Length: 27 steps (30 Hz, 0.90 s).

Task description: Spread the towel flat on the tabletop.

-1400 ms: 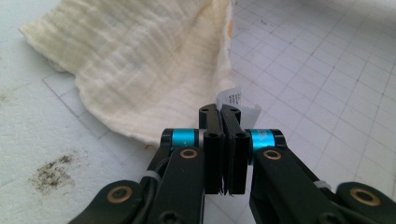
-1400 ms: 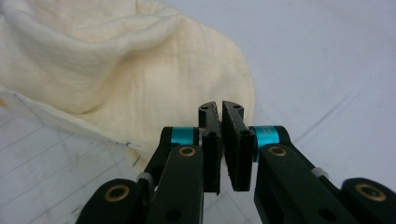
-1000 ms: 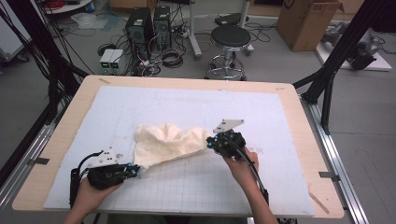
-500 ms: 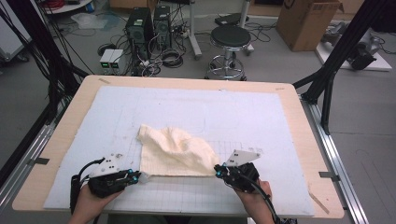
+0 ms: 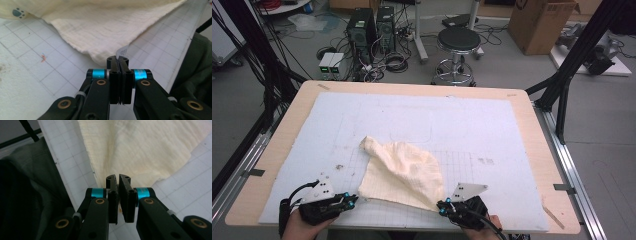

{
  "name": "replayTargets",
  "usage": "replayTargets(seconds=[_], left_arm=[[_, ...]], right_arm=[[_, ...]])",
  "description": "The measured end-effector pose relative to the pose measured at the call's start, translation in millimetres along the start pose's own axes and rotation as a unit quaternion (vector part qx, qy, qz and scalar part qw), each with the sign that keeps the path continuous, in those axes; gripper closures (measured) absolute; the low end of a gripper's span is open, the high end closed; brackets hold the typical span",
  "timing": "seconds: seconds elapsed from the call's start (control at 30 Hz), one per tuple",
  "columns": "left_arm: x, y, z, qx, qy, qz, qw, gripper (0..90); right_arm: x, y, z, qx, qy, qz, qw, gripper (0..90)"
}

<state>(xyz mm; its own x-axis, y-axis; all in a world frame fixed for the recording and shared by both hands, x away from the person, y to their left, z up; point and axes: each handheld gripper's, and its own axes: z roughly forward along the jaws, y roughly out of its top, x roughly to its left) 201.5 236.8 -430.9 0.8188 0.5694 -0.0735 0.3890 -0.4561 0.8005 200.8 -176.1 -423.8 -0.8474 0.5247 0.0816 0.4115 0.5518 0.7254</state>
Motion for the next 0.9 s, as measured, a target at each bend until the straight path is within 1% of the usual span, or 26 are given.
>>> replayTargets(seconds=[0.03,0.07,0.1,0.13,0.17,0.2,0.27,0.33,0.43,0.5,0.57,0.63,0.67,0.7,0.73,0.8,0.83,0.87,0.9], left_arm=[[-0.4,-0.3,-1.2,-0.001,-0.005,-0.001,1.0,86.9],[-0.9,-0.4,-2.8,-0.005,-0.01,-0.006,0.9999,82.9],[-1.1,-0.2,-4.3,-0.011,-0.02,-0.011,0.9997,77.4],[-2.1,0.3,-6.8,-0.021,-0.028,-0.013,0.9993,75.0],[-2.9,0.6,-8.0,-0.026,-0.031,-0.015,0.9991,73.2],[-3.3,1.4,-9.9,-0.028,-0.032,-0.011,0.999,71.5],[-4.3,2.8,-11.8,-0.036,-0.033,-0.012,0.9987,66.6],[-3.1,4.8,-12.3,-0.038,-0.029,-0.011,0.9988,65.3],[2.3,10.0,-8.8,-0.044,-0.027,-0.016,0.9985,62.5],[6.9,15.2,-4.7,-0.052,-0.024,-0.023,0.9981,61.5],[12.2,21.4,1.5,-0.054,-0.023,-0.024,0.998,61.0],[18.4,27.7,10.1,-0.05,-0.018,-0.026,0.9983,61.1],[18.4,27.7,10.1,-0.05,-0.018,-0.026,0.9983,61.3],[25.6,32.8,19.6,-0.047,-0.018,-0.029,0.9983,61.4],[28.1,34.4,23.8,-0.046,-0.015,-0.029,0.9984,61.8],[32.1,36.3,30.7,-0.04,-0.008,-0.029,0.9988,61.7],[33.4,36.3,33.3,-0.035,-0.011,-0.027,0.999,61.7],[33.3,36.0,34.5,-0.031,-0.011,-0.023,0.9992,61.5],[33.0,35.4,35.2,-0.022,-0.013,-0.015,0.9996,61.4]], right_arm=[[0.3,0.8,-0.4,-0.004,0.003,-0.001,1.0,80.8],[0.1,2.2,-0.8,-0.007,0.005,0.001,1.0,74.6],[-0.2,3.6,-1.7,-0.011,0.008,0.005,0.9999,73.3],[-0.8,5.1,-3.3,-0.016,0.011,0.002,0.9998,71.5],[-1.2,7.1,-5.7,-0.025,0.016,0.0,0.9995,69.1],[-1.0,8.3,-7.4,-0.03,0.015,0.002,0.9994,67.2],[-2.7,12.0,-11.8,-0.038,0.013,-0.004,0.9992,63.6],[-4.7,15.4,-16.3,-0.046,0.007,-0.009,0.9989,62.5],[-12.4,22.3,-19.4,-0.056,-0.004,-0.017,0.9983,60.8],[-19.8,28.4,-18.6,-0.061,-0.014,-0.017,0.9979,60.0],[-27.6,35.5,-15.2,-0.067,-0.02,-0.018,0.9974,59.6],[-37.2,43.9,-8.4,-0.072,-0.021,-0.019,0.997,59.2],[-41.4,47.9,-3.9,-0.073,-0.019,-0.015,0.9971,59.0],[-45.6,51.7,1.6,-0.074,-0.018,-0.015,0.997,59.1],[-49.6,54.5,7.5,-0.076,-0.018,-0.018,0.9968,59.1],[-55.2,59.1,18.8,-0.063,-0.021,-0.025,0.9975,58.0],[-57.7,60.1,23.5,-0.055,-0.022,-0.03,0.9978,57.7],[-59.9,60.3,27.6,-0.05,-0.014,-0.028,0.9983,57.2],[-61.0,60.1,29.1,-0.046,-0.011,-0.028,0.9985,56.5]])
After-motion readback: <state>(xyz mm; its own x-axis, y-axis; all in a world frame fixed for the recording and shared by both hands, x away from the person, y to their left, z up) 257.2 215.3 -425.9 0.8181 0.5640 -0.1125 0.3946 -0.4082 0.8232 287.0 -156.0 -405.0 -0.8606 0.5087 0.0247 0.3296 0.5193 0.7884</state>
